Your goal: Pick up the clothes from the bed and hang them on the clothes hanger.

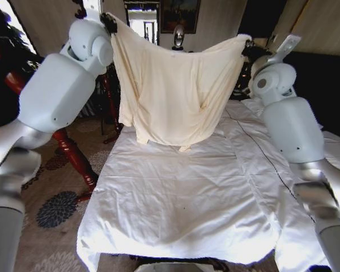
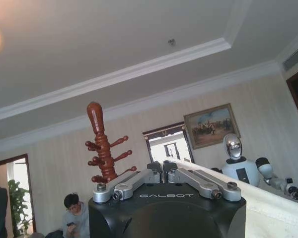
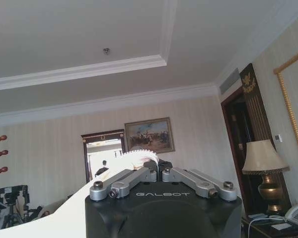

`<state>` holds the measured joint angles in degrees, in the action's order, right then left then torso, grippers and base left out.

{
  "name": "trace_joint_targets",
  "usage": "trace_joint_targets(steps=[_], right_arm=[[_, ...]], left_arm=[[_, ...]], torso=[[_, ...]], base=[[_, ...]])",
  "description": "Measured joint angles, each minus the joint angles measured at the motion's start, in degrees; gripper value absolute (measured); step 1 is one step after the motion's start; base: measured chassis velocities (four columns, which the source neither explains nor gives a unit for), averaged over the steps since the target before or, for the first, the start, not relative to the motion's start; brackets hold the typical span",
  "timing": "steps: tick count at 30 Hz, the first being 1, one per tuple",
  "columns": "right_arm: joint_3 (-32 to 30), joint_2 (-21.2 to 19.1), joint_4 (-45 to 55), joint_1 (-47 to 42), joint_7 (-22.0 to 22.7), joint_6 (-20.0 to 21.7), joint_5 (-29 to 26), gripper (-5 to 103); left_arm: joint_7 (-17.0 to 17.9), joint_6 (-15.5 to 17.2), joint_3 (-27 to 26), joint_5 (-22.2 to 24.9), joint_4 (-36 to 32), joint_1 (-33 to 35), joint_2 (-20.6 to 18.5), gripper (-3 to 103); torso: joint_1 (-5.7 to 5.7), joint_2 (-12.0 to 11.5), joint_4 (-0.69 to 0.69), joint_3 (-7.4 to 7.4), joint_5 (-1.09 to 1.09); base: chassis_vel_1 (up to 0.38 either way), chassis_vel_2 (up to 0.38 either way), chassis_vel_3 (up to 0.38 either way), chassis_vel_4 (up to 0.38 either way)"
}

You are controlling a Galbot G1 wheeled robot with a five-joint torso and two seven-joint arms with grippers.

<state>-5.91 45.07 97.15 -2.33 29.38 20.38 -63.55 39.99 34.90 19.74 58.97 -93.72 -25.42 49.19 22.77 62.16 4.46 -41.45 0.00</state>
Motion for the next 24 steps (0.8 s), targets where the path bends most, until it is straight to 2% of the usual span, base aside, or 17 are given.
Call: trace_joint_targets(steps=[2,3,5,6,8,10,11,13,16,18,21,23,24], right_arm=[[-2.6,-3.4,6.4,-2.4,2.1,0.8,-3.8,1],[-2.6,-3.4,6.4,-2.4,2.1,0.8,-3.8,1],[-4.5,-5.9,9.4,-3.0,3.3,1.2,-6.7,1],[-6.0,-7.7,11.1,-3.2,4.1,1.5,-8.9,1],[-10.5,-12.9,14.9,-3.8,5.6,2.0,-13.4,1],[-11.6,-14.2,15.7,-3.9,5.7,2.0,-14.5,1],[-14.5,-17.3,17.6,-4.1,6.1,2.3,-17.0,1],[-17.8,-20.1,19.2,-4.6,6.4,2.8,-19.6,1],[-19.8,-21.9,20.3,-5.7,6.5,3.1,-20.8,1],[-22.9,-23.6,22.1,-9.5,6.4,3.3,-21.1,1],[-24.8,-24.0,23.0,-13.3,6.4,3.3,-20.4,1],[-26.8,-23.4,24.2,-20.4,6.4,3.3,-18.7,1],[-26.8,-23.4,24.2,-20.4,6.4,3.3,-18.7,1]], left_arm=[[1.0,0.8,-0.5,2.4,-6.2,-1.0,-3.9,2],[1.0,0.8,-0.5,2.4,-6.2,-1.0,-3.9,2],[1.8,1.3,-0.8,4.5,-9.4,-2.7,-5.6,2],[1.9,1.5,-1.0,5.6,-10.7,-3.9,-6.2,2],[2.0,1.9,-1.7,8.9,-12.6,-6.7,-6.5,2],[2.0,2.0,-1.9,9.9,-13.0,-7.4,-6.6,2],[2.0,2.2,-2.1,11.9,-13.8,-8.9,-7.0,2],[1.9,2.5,-2.1,13.3,-14.5,-10.1,-7.6,2],[1.9,2.7,-2.1,13.4,-14.6,-9.9,-7.7,2],[2.8,3.1,-2.2,13.0,-14.8,-7.3,-7.7,2],[3.2,3.2,-2.4,12.2,-15.3,-4.9,-7.7,2],[3.6,3.4,-3.2,10.9,-17.1,0.4,-8.5,2],[3.6,3.4,-3.2,10.9,-17.1,0.4,-8.5,2]], torso=[[-0.02,0.0,0.00,0.01,-0.01],[-0.02,0.0,0.00,0.01,-0.01],[-0.03,0.0,-0.05,0.02,-0.01],[-0.03,0.0,-0.06,0.02,-0.01],[-0.02,0.0,0.02,0.02,-0.01],[-0.01,0.0,0.05,0.02,0.01],[-0.02,0.0,0.07,0.03,0.04],[-0.04,0.0,0.03,0.04,0.04],[-0.04,0.0,0.00,0.04,-0.01],[-0.03,0.0,-0.03,0.01,-0.05],[-0.01,0.0,0.01,0.00,-0.02],[0.00,0.0,0.02,0.00,0.04],[0.00,0.0,0.02,0.00,0.04]], base=[[0.000,0.000,0.000,0.000],[0.000,0.000,0.000,0.000],[0.000,0.000,0.000,0.000],[0.000,0.000,0.000,0.000],[0.000,0.000,0.000,0.000],[0.000,0.000,0.000,0.000],[0.000,0.000,0.000,0.000],[0.000,0.000,0.000,0.000],[0.000,0.000,0.000,0.000],[0.000,0.000,0.000,0.000],[0.000,0.000,0.000,0.000],[0.000,0.000,0.000,0.000],[0.000,0.000,0.000,0.000]])
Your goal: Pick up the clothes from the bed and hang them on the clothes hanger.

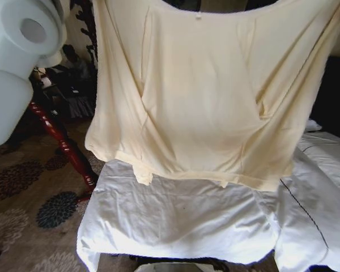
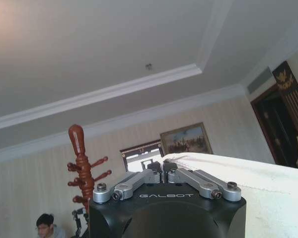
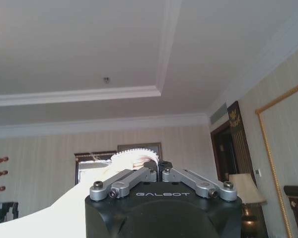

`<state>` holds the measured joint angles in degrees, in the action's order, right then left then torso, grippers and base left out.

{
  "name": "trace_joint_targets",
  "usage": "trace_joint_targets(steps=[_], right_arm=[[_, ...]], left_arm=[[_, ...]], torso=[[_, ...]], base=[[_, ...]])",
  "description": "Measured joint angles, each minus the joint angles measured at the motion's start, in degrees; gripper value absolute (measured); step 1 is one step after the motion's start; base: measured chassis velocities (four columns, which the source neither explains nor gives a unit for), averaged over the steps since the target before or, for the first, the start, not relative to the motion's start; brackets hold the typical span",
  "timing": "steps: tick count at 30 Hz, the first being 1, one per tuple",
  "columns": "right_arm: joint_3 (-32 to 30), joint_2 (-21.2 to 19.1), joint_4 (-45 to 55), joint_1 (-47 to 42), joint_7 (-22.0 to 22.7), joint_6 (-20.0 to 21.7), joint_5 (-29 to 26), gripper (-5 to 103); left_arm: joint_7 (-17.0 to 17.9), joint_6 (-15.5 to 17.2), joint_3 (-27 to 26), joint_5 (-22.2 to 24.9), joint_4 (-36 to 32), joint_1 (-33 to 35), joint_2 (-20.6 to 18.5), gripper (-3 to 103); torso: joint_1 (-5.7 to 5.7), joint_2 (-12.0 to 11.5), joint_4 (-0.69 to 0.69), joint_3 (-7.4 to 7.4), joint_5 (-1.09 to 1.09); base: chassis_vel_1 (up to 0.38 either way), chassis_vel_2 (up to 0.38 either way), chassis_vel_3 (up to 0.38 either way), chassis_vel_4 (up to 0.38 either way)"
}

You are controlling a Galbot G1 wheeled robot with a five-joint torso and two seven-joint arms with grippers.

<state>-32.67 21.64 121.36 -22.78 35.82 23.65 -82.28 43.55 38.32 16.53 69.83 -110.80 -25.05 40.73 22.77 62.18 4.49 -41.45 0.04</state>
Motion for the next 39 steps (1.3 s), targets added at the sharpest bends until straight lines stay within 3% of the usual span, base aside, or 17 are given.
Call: trace_joint_targets(steps=[3,5,7,9,11,14,16,20,21,22,27,31,34,39], right_arm=[[-3.8,1.9,2.9,-11.3,-0.3,-0.3,4.7,1],[-4.5,2.5,3.5,-13.3,-0.6,-0.5,5.8,1],[-6.1,5.7,5.1,-21.6,-1.4,-0.7,10.5,1],[-5.9,6.9,5.2,-23.4,-1.6,-0.8,11.8,1],[-2.5,10.4,4.4,-25.7,-2.7,-1.3,16.4,1],[1.3,13.2,2.8,-25.7,-3.6,-2.0,19.8,1],[5.5,16.3,0.6,-24.9,-4.8,-2.8,23.4,1],[9.0,19.1,-2.0,-22.9,-5.3,-3.2,25.4,1],[11.5,20.8,-4.4,-20.5,-5.4,-3.7,26.5,1],[17.7,24.8,-12.2,-12.6,-5.2,-4.9,28.0,1],[20.2,27.0,-16.8,-7.5,-4.4,-5.6,28.6,1],[20.2,27.6,-17.7,-7.8,-4.3,-6.0,29.6,1],[20.8,27.8,-17.9,-9.6,-5.0,-6.5,31.3,1],[22.9,30.3,-21.8,-12.7,-7.2,-8.2,37.4,1]], left_arm=[[1.1,0.2,-3.0,-2.0,-5.6,10.8,-3.4,2],[1.2,0.2,-3.9,-2.2,-6.6,12.7,-4.0,2],[1.2,0.3,-9.5,-5.1,-11.3,24.9,-6.7,2],[1.0,0.3,-11.1,-6.3,-12.0,28.8,-7.1,2],[-0.2,0.3,-15.0,-10.5,-13.1,38.6,-7.9,2],[-0.9,0.1,-16.3,-12.3,-13.7,42.8,-8.1,2],[-1.4,-0.2,-16.8,-14.3,-13.7,45.9,-8.0,2],[-2.0,-0.5,-16.9,-16.4,-12.2,47.6,-7.1,2],[-2.2,-0.6,-16.9,-17.4,-10.7,48.0,-6.4,2],[-2.6,-1.4,-16.7,-19.7,-5.3,46.4,-3.7,2],[-2.4,-1.9,-14.5,-20.9,0.2,41.2,-0.4,2],[-2.5,-2.1,-12.1,-22.4,3.8,39.4,1.6,2],[-3.2,-2.4,-10.9,-24.2,4.2,41.5,2.1,2],[-3.2,-2.8,-9.2,-26.1,7.5,46.5,6.5,2]], torso=[[0.01,0.0,-0.04,-0.01,-0.08],[0.01,0.0,-0.04,0.00,-0.09],[-0.02,0.0,-0.04,0.01,-0.03],[-0.02,0.0,-0.03,0.01,-0.04],[-0.01,0.0,-0.02,0.00,-0.08],[0.00,0.0,-0.06,0.01,-0.05],[-0.01,0.0,-0.01,0.01,-0.04],[-0.01,0.0,-0.01,0.01,-0.04],[-0.01,0.0,-0.02,0.00,-0.04],[0.01,0.0,-0.05,-0.01,-0.05],[0.01,0.0,-0.02,0.00,-0.05],[0.01,0.0,0.01,0.00,-0.03],[0.01,0.0,-0.01,0.00,-0.03],[-0.01,0.0,-0.02,0.00,-0.04]], base=[[0.000,0.000,0.000,0.000],[0.000,0.000,0.000,0.000],[0.000,0.000,0.000,0.000],[0.000,0.000,0.000,0.000],[0.000,0.000,0.000,0.000],[0.000,0.000,0.000,0.000],[0.000,0.000,0.000,0.000],[0.000,0.000,0.000,0.000],[0.000,0.000,0.000,0.000],[0.000,0.000,0.000,0.000],[0.000,0.000,0.000,0.000],[0.000,0.000,0.000,0.000],[0.000,0.000,0.000,0.000],[0.000,0.000,0.000,0.000]])
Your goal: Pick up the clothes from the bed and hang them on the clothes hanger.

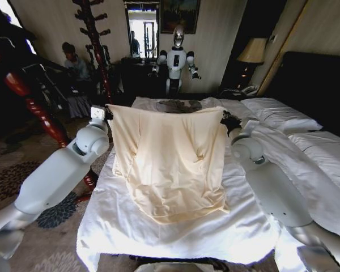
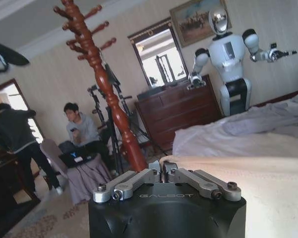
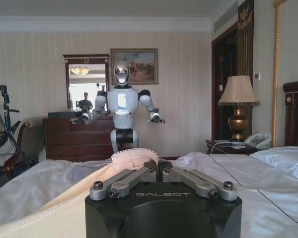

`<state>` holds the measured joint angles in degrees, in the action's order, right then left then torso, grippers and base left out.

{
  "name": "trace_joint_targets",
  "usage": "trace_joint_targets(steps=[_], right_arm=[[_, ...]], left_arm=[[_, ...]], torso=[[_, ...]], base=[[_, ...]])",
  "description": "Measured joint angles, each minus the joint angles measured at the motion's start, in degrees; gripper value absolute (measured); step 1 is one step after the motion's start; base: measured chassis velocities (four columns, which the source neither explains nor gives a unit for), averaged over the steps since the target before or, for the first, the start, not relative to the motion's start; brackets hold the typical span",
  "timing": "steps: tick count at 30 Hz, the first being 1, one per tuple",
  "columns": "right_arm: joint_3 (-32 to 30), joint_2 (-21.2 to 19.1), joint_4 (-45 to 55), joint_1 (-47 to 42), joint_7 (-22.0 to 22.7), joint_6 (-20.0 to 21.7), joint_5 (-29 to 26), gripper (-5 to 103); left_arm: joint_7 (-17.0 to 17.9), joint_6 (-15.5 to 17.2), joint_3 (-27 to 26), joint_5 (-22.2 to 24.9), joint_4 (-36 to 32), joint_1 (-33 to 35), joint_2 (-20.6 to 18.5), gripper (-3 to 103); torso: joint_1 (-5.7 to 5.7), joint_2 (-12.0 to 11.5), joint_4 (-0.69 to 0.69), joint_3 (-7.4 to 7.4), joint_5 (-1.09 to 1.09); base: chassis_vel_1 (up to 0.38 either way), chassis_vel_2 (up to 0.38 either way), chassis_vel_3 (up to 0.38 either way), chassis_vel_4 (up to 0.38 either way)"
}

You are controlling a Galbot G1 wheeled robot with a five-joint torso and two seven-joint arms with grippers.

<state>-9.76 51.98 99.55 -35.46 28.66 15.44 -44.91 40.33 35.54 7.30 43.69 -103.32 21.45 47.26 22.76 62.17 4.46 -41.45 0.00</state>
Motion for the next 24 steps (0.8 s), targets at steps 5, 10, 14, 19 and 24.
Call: trace_joint_targets(steps=[5,10,14,19,24], right_arm=[[1.6,2.7,-4.8,0.2,-0.5,-0.9,2.4,1],[2.7,4.4,-9.6,1.3,-1.2,-2.0,4.3,1],[3.1,5.3,-12.8,2.0,-1.8,-2.7,4.9,1],[3.2,5.9,-14.5,2.2,-2.2,-2.9,5.2,1],[3.3,6.2,-15.2,2.4,-2.5,-3.1,5.3,1]], left_arm=[[-1.5,-1.6,1.5,0.0,4.7,1.4,3.8,2],[-3.1,-3.9,2.0,0.6,9.1,1.4,6.8,2],[-4.6,-5.8,2.1,1.4,12.8,0.6,9.1,2],[-5.8,-6.7,1.8,4.3,14.5,0.7,10.2,2],[-7.3,-7.9,1.5,5.5,14.7,1.8,10.3,2]], torso=[[0.01,0.0,0.01,0.00,0.01],[0.01,0.0,-0.01,0.00,0.01],[0.01,0.0,0.01,0.00,0.01],[0.01,0.0,0.01,0.00,0.01],[0.01,0.0,0.00,0.00,0.00]], base=[[0.000,0.000,0.000,0.000],[0.000,0.000,0.000,0.000],[0.000,0.000,0.000,0.000],[0.000,0.000,0.000,0.000],[0.000,0.000,0.000,0.000]])
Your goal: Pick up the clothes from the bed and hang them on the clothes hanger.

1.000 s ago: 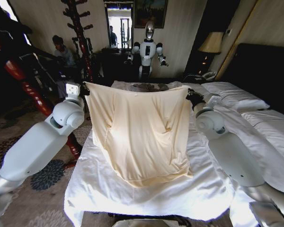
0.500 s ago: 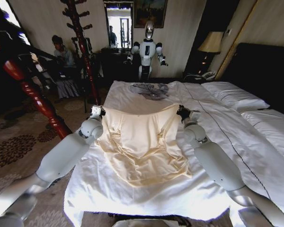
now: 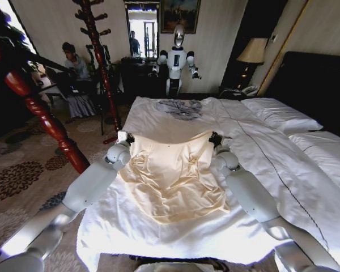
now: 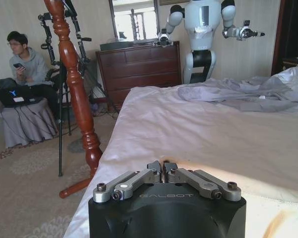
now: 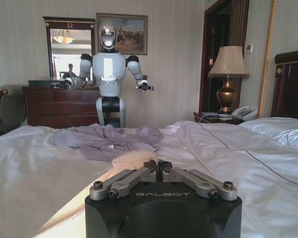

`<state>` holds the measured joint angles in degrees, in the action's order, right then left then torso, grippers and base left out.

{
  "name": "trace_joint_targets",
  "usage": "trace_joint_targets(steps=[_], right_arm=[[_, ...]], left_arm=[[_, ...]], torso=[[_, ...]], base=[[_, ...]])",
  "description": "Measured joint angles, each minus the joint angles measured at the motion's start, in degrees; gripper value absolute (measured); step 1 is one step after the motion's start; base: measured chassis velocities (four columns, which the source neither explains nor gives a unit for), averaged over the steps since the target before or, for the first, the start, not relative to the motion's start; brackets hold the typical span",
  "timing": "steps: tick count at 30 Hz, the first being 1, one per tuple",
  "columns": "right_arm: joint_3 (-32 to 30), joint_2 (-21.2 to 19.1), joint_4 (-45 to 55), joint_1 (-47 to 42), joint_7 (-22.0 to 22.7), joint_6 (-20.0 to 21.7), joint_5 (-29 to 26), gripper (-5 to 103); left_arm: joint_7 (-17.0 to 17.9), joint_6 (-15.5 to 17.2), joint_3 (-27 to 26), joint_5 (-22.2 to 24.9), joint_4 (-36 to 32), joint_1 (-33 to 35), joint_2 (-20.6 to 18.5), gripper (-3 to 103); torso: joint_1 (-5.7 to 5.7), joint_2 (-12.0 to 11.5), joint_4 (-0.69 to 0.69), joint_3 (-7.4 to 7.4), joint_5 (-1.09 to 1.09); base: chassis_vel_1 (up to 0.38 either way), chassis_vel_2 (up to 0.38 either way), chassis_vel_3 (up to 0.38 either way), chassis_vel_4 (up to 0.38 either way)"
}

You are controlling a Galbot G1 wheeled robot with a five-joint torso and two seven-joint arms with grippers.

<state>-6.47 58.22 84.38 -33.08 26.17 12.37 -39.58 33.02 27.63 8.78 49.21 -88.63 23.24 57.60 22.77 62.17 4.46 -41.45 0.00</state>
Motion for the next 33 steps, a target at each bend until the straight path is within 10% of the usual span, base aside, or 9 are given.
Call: trace_joint_targets(steps=[8,25,33], right_arm=[[0.2,0.8,0.0,-0.1,-0.1,0.0,0.0,1],[2.0,3.7,-2.2,0.9,-0.6,-0.2,0.3,1],[2.2,4.0,-2.7,0.8,-1.1,-0.6,0.7,1]], left_arm=[[-1.5,-1.6,-0.9,0.2,-0.1,1.3,-0.2,12],[-5.4,2.3,-5.8,12.4,-2.4,6.0,-2.4,72],[-9.6,-4.9,-8.4,16.9,-0.9,6.3,-1.8,99]], torso=[[0.00,0.0,0.00,0.00,0.00],[0.00,0.0,-0.02,0.00,-0.01],[0.00,0.0,0.01,0.00,0.00]], base=[[0.000,0.000,0.000,0.000],[0.000,0.000,0.000,0.000],[0.000,0.000,0.000,0.000]])
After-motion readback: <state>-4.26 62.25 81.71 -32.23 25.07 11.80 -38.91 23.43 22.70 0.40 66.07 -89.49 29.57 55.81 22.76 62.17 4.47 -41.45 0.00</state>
